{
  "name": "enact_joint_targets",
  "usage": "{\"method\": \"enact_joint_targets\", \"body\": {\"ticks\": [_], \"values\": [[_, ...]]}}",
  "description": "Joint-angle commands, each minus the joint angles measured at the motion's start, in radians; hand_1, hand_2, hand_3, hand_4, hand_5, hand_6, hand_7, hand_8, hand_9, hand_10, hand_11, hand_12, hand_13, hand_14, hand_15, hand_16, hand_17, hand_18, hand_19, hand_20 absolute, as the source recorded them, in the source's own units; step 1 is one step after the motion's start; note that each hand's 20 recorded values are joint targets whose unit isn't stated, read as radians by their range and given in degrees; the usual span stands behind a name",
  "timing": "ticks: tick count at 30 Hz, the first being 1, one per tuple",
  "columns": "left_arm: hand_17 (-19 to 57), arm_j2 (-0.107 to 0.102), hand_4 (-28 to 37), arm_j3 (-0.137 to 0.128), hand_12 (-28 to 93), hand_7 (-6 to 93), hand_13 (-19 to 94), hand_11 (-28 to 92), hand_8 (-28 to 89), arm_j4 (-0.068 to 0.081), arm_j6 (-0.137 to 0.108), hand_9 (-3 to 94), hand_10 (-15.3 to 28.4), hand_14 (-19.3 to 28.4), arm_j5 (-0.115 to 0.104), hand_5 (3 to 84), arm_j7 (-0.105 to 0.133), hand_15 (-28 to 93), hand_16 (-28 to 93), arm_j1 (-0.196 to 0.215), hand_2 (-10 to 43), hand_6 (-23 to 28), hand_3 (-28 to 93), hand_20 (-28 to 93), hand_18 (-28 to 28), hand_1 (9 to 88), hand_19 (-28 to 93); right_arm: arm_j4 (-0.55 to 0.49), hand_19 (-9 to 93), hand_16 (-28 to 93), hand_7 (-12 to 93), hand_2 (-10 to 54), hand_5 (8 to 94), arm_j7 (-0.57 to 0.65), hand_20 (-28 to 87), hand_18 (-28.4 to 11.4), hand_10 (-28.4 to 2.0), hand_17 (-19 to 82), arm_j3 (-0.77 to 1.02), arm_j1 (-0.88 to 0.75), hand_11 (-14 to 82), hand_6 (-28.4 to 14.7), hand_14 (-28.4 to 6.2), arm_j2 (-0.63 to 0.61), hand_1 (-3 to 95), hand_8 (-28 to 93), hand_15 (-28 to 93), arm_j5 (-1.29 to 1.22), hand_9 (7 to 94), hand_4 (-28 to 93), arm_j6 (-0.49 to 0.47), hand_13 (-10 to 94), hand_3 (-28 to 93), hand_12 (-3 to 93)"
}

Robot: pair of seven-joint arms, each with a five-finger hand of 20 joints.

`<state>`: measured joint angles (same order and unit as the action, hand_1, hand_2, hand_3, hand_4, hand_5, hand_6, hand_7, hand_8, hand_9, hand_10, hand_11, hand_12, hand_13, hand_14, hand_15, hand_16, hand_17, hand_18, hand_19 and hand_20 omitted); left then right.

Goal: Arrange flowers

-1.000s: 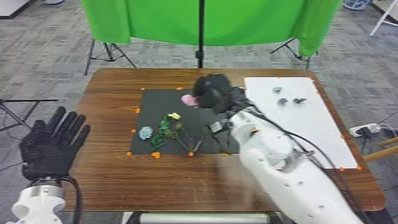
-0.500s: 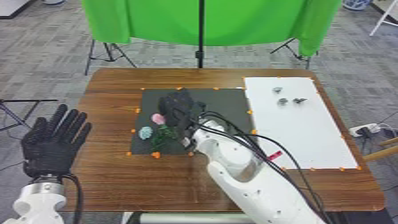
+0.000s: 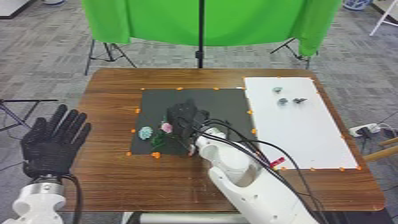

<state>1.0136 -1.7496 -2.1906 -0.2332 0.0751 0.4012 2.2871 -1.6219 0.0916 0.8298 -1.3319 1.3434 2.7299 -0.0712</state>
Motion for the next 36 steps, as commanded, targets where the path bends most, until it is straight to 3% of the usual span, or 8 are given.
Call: {"method": "enact_joint_targets", "body": {"ticks": [1,4,12,18,21,28,31,36], "values": [[-4.8,0.006,-28.3,-0.003,10,9.7,32,17,-9,0.0,0.0,37.9,13.8,12.5,-0.006,43.3,-0.016,19,-2,0.011,9.0,7.9,80,14,13.0,27.7,32,-0.066,79,36,27,-9.5,72.4,0.055,47,-21.2,-13.2,26,-0.006,-0.015,19.5,-0.3,-9.6,-0.028,56.4,-2,45,0.005,68.4,-28,-0.052,57,76,18.5],[-4.9,0.006,-28.3,-0.002,10,9.9,32,17,-9,0.001,0.003,38.1,13.7,12.5,-0.015,43.7,-0.015,19,-2,0.014,9.0,8.0,80,15,13.2,27.7,34,-0.068,79,33,24,-9.5,70.1,0.053,49,-21.4,-13.1,26,0.0,-0.018,20.4,-0.2,-10.8,-0.032,53.8,-4,49,0.013,66.2,-28,-0.07,55,80,18.0],[-4.9,0.004,-28.3,-0.006,10,10.0,32,17,-9,0.0,0.003,38.1,13.8,12.4,-0.013,43.7,-0.021,19,-2,0.012,8.5,8.1,80,15,13.3,28.0,34,-0.09,79,27,22,-9.5,67.7,0.076,49,-21.7,-13.9,24,0.018,-0.035,19.0,-0.4,-12.5,-0.043,51.7,-14,53,-0.012,61.6,-28,-0.101,52,85,17.5],[-4.9,0.01,-28.3,-0.003,10,10.0,32,17,-9,0.002,0.009,38.0,13.7,12.4,-0.006,43.8,-0.025,19,-2,0.003,8.4,8.1,80,14,13.3,28.1,34,-0.208,79,22,21,-9.5,63.6,0.133,50,-22.3,-15.5,23,0.121,-0.074,18.4,-1.5,-13.7,-0.082,46.6,-14,56,-0.127,58.8,-28,-0.045,49,86,17.6],[-4.9,0.014,-28.3,-0.003,10,10.0,32,17,-9,0.001,0.013,38.0,13.7,12.5,-0.004,43.8,-0.021,19,-2,0.001,8.1,8.1,80,14,13.3,28.1,34,-0.239,80,21,18,-9.5,59.7,0.211,49,-22.3,-16.4,23,0.222,-0.08,17.3,-2.7,-14.6,-0.115,43.7,-13,56,-0.163,56.2,-28,-0.07,48,85,17.3],[-4.9,0.014,-28.3,-0.007,10,9.9,32,17,-9,-0.005,0.006,38.1,13.7,12.4,0.003,43.7,-0.006,19,-2,0.013,8.1,8.1,80,14,13.2,28.3,33,-0.091,79,16,14,-9.5,52.8,0.366,46,-22.2,-17.7,23,0.411,-0.037,13.4,-4.6,-16.1,-0.205,42.6,-11,51,-0.184,49.1,-28,-0.038,41,83,16.2],[-4.9,0.016,-28.3,-0.007,10,10.0,32,17,-9,-0.011,-0.024,38.1,13.6,12.4,0.05,43.7,-0.012,19,-2,0.02,8.1,8.1,80,14,13.2,28.2,33,0.042,79,15,16,-9.5,54.1,0.31,45,-21.9,-16.3,23,0.44,-0.025,12.4,-3.5,-15.2,-0.223,44.7,-12,46,-0.057,49.0,-28,0.087,41,84,15.3],[-4.9,0.015,-28.3,-0.002,10,9.9,32,17,-9,-0.009,-0.013,38.1,13.7,12.4,0.061,43.7,-0.014,19,-2,0.012,8.1,8.1,80,14,13.1,28.2,33,0.117,79,15,18,-9.5,56.8,0.318,43,-21.7,-13.5,23,0.444,0.013,13.0,-1.5,-13.4,-0.233,48.2,-13,42,-0.048,52.0,-28,0.009,45,84,14.5]]}}
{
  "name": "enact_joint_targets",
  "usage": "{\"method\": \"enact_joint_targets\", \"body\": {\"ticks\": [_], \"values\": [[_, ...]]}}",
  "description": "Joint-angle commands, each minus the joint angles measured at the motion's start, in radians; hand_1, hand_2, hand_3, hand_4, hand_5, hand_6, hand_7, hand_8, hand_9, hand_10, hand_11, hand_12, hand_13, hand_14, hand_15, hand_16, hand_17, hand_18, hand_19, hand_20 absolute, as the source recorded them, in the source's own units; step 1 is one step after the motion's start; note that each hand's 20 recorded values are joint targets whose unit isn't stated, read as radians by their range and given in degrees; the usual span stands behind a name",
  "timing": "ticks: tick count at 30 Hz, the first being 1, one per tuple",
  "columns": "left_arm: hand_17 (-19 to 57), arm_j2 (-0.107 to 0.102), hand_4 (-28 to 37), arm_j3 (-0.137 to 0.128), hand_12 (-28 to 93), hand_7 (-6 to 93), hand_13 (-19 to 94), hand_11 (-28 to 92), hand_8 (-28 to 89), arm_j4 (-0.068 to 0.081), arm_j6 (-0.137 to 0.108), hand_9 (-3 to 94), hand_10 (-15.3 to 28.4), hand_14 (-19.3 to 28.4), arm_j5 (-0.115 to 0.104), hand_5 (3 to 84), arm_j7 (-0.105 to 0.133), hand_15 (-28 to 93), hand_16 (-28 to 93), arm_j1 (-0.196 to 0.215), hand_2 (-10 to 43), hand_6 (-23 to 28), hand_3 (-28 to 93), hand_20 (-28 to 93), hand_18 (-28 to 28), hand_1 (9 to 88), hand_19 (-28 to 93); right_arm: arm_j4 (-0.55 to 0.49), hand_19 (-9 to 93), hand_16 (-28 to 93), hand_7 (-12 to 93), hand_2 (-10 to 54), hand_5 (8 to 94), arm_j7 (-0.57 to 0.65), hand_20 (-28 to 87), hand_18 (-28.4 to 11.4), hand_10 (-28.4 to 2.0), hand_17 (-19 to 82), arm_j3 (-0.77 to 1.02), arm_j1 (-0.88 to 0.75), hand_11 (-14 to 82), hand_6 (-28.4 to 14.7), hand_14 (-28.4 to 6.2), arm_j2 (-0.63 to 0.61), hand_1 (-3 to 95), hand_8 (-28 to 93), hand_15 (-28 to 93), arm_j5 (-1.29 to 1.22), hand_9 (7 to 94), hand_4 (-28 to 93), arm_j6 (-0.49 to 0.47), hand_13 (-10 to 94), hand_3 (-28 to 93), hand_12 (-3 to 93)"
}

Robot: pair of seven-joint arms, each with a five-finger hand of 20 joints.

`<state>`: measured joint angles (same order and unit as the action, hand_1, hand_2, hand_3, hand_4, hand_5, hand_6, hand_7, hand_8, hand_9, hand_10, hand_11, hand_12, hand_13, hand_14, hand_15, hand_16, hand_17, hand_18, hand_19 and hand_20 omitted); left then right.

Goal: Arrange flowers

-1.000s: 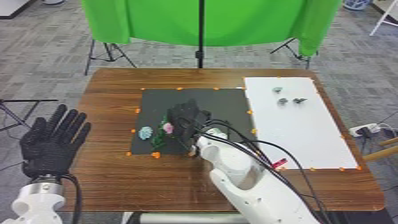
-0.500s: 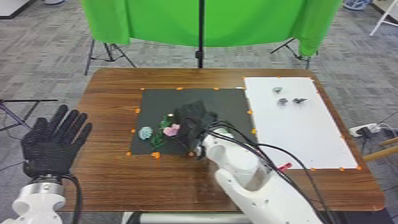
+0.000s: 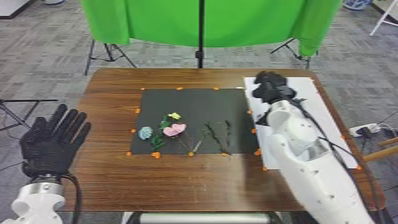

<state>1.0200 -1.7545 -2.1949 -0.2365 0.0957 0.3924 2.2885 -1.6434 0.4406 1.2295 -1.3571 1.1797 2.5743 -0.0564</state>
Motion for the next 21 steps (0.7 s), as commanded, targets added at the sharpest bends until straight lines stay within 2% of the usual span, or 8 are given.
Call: {"method": "enact_joint_targets", "body": {"ticks": [1,7,11,14,16,17,19,21], "values": [[-4.8,0.007,-28.3,0.003,10,9.9,32,17,-9,-0.005,-0.009,38.1,13.7,12.4,0.042,43.7,-0.003,19,-2,0.008,8.1,8.1,80,14,13.1,28.2,33,0.141,79,16,18,-9.5,56.9,-0.034,43,-21.6,-13.4,24,0.049,0.036,13.2,-1.4,-13.3,-0.069,48.5,-13,42,0.121,52.7,-28,-0.03,45,84,14.5],[-4.9,0.009,-28.3,0.006,10,9.9,32,17,-9,-0.006,-0.01,38.1,13.7,12.4,0.035,43.7,-0.005,19,-2,0.011,8.2,8.1,80,14,13.1,28.2,33,0.153,79,17,18,-9.5,56.6,-0.036,44,-21.4,-12.9,24,0.059,0.032,12.8,-0.6,-11.9,-0.056,50.0,-14,41,0.104,54.3,-28,-0.158,49,79,14.5],[-4.9,0.009,-28.3,0.01,10,9.9,32,17,-9,-0.005,-0.016,38.1,13.7,12.4,0.024,43.7,-0.006,19,-2,0.007,8.1,8.1,80,14,13.1,28.1,33,0.184,79,19,18,-9.5,57.0,-0.048,44,-21.1,-11.6,25,0.044,0.04,12.1,0.2,-11.3,-0.046,53.6,-14,42,0.1,55.9,-28,-0.188,51,75,14.5],[-4.9,0.009,-28.3,0.01,10,9.9,32,17,-9,-0.004,-0.016,37.9,13.7,12.4,0.025,43.7,-0.011,19,-2,0.007,8.1,8.1,80,14,13.1,28.0,33,0.205,79,21,18,-9.5,60.8,-0.045,45,-20.6,-10.4,25,0.029,0.037,13.3,1.4,-10.4,-0.04,56.8,-14,45,0.106,60.9,-28,-0.134,54,70,15.1],[-4.9,0.011,-28.3,0.011,10,9.9,31,17,-9,-0.004,-0.014,37.8,13.7,12.4,0.023,43.7,-0.009,19,-2,0.008,8.1,8.1,80,14,13.1,28.1,33,0.213,79,28,19,-9.5,66.4,-0.043,46,-20.1,-9.9,26,0.022,0.035,14.6,2.0,-9.7,-0.038,60.0,-9,43,0.106,65.8,-28,-0.088,57,64,16.3],[-4.9,0.011,-28.3,0.012,10,9.9,31,17,-9,-0.004,-0.018,37.9,13.7,12.5,0.023,43.7,-0.011,19,-2,0.006,8.0,8.1,80,14,13.1,28.0,33,0.211,79,31,21,-9.5,68.4,-0.04,46,-19.9,-9.8,26,0.019,0.029,13.8,1.8,-9.4,-0.04,62.1,-7,43,0.102,67.7,-28,-0.062,58,61,18.5],[-4.9,0.011,-28.3,0.013,10,9.9,31,17,-9,-0.003,-0.014,37.9,13.7,12.5,0.022,43.7,-0.013,19,-2,0.006,8.0,8.1,80,14,13.1,28.0,33,0.199,79,39,27,-9.5,75.5,-0.042,47,-19.3,-9.8,27,0.014,0.024,6.8,1.7,-8.5,-0.047,65.2,-1,41,0.099,78.8,-28,-0.035,62,57,30.4],[-4.9,0.011,-28.3,0.012,10,9.8,31,17,-9,-0.003,-0.016,38.0,13.7,12.5,0.021,43.7,-0.015,19,-2,0.006,8.0,8.1,80,14,13.1,27.9,33,0.167,79,41,29,-9.5,78.4,-0.038,47,-19.2,-9.9,28,0.009,0.014,5.7,1.4,-8.3,-0.059,65.5,1,40,0.087,82.8,-28,-0.017,63,58,34.2]]}}
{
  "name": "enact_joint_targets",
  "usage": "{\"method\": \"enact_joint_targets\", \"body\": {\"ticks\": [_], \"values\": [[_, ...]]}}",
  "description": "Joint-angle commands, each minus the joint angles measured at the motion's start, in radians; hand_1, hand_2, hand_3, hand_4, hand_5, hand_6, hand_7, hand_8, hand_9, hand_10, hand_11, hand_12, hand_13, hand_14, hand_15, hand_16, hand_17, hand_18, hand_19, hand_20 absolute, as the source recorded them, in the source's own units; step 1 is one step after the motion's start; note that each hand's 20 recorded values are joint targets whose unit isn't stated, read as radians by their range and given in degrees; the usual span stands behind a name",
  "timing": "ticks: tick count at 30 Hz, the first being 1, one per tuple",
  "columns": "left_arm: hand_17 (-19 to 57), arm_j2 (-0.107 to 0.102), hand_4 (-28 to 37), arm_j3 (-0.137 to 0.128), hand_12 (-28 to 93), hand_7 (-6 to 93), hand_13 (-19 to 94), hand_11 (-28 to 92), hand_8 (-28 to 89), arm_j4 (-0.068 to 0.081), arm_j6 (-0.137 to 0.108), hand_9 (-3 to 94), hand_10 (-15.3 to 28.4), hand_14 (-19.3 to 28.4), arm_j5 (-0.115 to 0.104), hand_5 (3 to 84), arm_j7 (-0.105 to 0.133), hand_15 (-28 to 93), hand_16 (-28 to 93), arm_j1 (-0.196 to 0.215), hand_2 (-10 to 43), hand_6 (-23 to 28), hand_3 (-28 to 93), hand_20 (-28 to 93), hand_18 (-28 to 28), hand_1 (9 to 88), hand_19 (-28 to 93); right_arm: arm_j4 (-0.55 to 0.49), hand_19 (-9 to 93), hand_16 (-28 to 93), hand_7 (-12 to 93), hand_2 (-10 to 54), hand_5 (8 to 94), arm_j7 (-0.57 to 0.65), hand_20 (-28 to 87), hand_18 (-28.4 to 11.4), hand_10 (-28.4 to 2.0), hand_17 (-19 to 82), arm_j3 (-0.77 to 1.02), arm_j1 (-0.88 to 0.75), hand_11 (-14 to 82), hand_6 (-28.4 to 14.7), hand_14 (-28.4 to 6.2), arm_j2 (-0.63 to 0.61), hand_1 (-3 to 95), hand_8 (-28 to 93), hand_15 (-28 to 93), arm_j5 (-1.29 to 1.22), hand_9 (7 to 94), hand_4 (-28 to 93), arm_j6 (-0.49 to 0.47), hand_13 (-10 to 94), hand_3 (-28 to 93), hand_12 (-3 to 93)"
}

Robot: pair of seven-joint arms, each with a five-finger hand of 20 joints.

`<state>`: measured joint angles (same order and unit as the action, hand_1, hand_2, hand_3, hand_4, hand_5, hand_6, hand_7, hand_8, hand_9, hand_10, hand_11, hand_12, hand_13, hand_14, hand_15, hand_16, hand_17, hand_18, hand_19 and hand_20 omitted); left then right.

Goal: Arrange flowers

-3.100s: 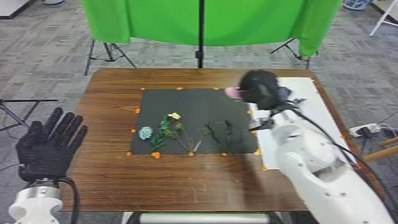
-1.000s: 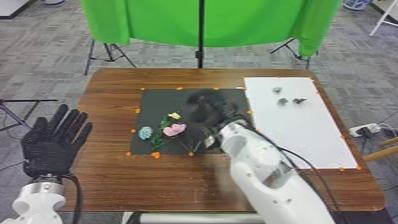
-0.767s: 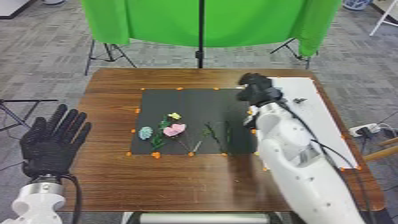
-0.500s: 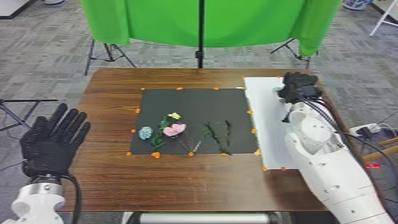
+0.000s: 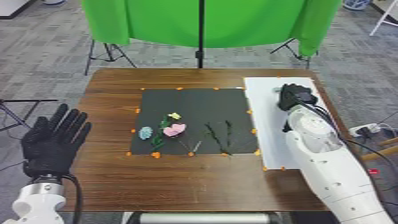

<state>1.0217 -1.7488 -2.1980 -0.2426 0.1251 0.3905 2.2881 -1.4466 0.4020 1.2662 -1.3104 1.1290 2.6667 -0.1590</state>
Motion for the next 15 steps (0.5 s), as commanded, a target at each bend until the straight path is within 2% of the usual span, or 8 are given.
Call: {"method": "enact_joint_targets", "body": {"ticks": [1,7,9,15], "values": [[-4.9,0.01,-28.3,0.006,10,9.8,31,17,-9,0.001,-0.007,38.0,13.7,12.5,-0.01,43.7,-0.011,19,-2,0.007,8.0,8.2,80,14,13.1,27.9,33,-0.058,79,42,30,-9.5,78.6,0.003,47,-19.2,-9.8,28,-0.032,-0.04,5.6,1.2,-8.2,-0.018,65.3,1,40,-0.021,83.3,-28,0.093,64,58,34.7],[-4.9,0.01,-28.3,-0.005,10,9.8,31,17,-9,-0.006,-0.008,38.0,13.7,12.5,-0.016,43.8,-0.005,19,-2,0.024,8.0,8.1,80,14,13.1,27.8,33,-0.245,79,42,31,-9.5,78.5,-0.049,47,-19.5,-10.2,28,-0.095,-0.06,5.3,0.9,-8.5,-0.047,62.7,2,40,-0.061,81.9,-28,0.127,61,63,35.3],[-4.8,0.007,-28.3,-0.004,10,9.8,32,17,-9,-0.003,-0.007,38.1,13.7,12.5,-0.014,43.8,-0.009,19,-2,0.02,7.9,8.1,80,14,13.1,27.7,33,-0.3,79,41,31,-9.5,78.7,-0.082,47,-19.7,-10.6,28,-0.126,-0.062,5.3,0.7,-8.6,-0.048,62.0,2,40,-0.07,80.5,-28,0.133,60,65,34.6],[-4.8,0.006,-28.3,0.004,10,9.9,31,17,-9,0.0,-0.003,38.1,13.7,12.5,-0.017,43.7,-0.015,19,-2,0.01,8.0,8.1,80,14,13.1,27.8,33,-0.386,79,38,32,-9.5,78.6,-0.17,46,-19.9,-11.8,27,-0.244,-0.046,9.5,0.3,-9.7,-0.011,60.4,3,42,-0.106,75.6,-28,0.063,57,68,29.3]]}}
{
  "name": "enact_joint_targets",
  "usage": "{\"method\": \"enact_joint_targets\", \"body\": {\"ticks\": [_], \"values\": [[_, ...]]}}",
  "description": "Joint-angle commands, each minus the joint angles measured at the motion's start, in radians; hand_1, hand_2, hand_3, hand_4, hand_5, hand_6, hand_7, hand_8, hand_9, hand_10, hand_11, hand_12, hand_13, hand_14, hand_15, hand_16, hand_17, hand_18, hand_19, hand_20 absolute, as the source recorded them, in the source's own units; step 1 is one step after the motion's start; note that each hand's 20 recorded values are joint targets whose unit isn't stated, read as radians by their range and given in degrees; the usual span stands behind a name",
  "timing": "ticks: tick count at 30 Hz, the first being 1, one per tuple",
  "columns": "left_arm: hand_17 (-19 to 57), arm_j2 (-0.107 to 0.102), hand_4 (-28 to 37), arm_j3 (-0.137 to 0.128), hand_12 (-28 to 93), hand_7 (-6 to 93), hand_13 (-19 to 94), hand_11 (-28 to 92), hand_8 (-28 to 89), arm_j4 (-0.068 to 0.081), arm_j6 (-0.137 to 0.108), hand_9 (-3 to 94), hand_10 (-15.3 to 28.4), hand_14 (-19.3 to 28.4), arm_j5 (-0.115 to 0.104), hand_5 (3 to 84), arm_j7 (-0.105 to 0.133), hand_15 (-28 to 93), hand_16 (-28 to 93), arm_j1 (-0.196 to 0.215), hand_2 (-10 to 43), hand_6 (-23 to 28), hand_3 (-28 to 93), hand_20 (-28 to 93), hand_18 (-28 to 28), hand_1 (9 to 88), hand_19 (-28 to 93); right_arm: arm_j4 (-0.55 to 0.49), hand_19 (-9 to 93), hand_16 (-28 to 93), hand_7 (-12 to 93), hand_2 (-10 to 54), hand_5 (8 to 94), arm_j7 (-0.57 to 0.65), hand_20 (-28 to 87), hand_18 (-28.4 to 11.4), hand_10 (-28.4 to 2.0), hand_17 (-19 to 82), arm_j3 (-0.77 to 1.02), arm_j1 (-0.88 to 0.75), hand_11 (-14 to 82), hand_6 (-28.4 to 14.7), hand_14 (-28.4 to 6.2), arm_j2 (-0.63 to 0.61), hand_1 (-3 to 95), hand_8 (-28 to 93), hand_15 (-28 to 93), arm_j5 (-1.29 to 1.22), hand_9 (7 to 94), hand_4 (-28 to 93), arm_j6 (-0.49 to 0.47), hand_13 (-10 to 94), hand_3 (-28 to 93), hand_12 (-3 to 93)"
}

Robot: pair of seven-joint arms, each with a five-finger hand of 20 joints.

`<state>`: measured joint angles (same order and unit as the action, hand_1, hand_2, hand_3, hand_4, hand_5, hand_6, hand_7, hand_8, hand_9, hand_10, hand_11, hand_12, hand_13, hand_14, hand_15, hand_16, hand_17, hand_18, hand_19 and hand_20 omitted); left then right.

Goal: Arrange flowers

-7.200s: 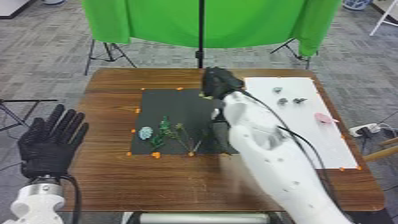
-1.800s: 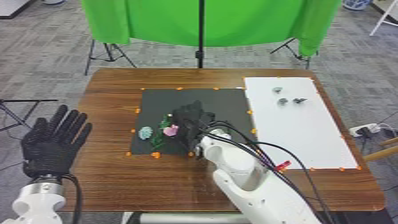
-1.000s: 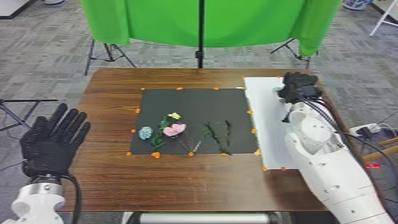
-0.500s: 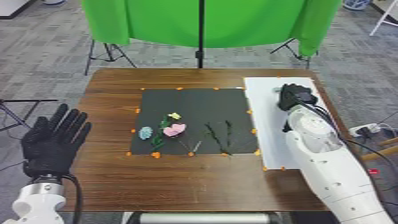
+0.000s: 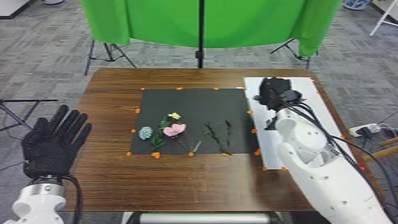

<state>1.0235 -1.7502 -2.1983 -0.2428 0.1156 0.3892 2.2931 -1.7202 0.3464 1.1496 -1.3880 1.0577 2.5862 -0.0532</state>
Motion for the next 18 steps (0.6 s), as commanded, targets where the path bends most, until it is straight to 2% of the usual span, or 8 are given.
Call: {"method": "enact_joint_targets", "body": {"ticks": [1,7,13,18], "values": [[-4.8,0.005,-28.3,0.007,10,9.9,31,17,-9,0.002,0.0,38.0,13.7,12.5,-0.006,43.7,-0.017,19,-2,0.002,8.0,8.1,80,14,13.1,27.8,33,-0.116,79,37,32,-9.5,78.6,-0.129,46,-19.9,-12.0,27,-0.144,0.03,10.0,0.3,-9.8,0.066,60.3,3,42,-0.023,74.8,-28,-0.047,57,68,28.5],[-4.9,0.001,-28.3,0.013,10,9.8,31,17,-9,0.01,0.001,38.0,13.7,12.4,-0.004,43.7,-0.024,18,-2,-0.011,8.0,8.1,80,14,13.1,27.8,33,-0.123,79,35,32,-9.5,78.5,-0.175,46,-20.2,-12.6,26,-0.218,0.014,12.8,0.2,-10.1,0.073,60.1,3,42,-0.018,71.9,-28,-0.119,56,68,24.0],[-4.9,0.0,-28.3,0.015,10,9.8,31,17,-9,0.013,-0.002,38.1,13.7,12.4,-0.004,43.7,-0.034,18,-2,-0.019,8.1,8.1,80,14,13.1,27.9,33,-0.115,79,34,32,-9.5,78.4,-0.172,46,-20.4,-12.8,26,-0.258,-0.008,13.8,0.1,-10.3,0.079,60.1,2,42,0.009,70.8,-28,-0.126,55,68,21.8],[-4.9,0.0,-28.3,0.006,10,9.9,31,17,-9,0.01,-0.005,38.1,13.7,12.4,-0.006,43.9,-0.03,19,-2,-0.011,8.4,8.1,79,14,13.1,27.9,33,-0.096,79,34,32,-9.5,78.2,-0.158,46,-20.4,-12.8,26,-0.263,-0.007,14.2,-0.1,-10.3,0.095,60.0,2,42,0.006,70.7,-28,-0.13,55,69,21.2]]}}
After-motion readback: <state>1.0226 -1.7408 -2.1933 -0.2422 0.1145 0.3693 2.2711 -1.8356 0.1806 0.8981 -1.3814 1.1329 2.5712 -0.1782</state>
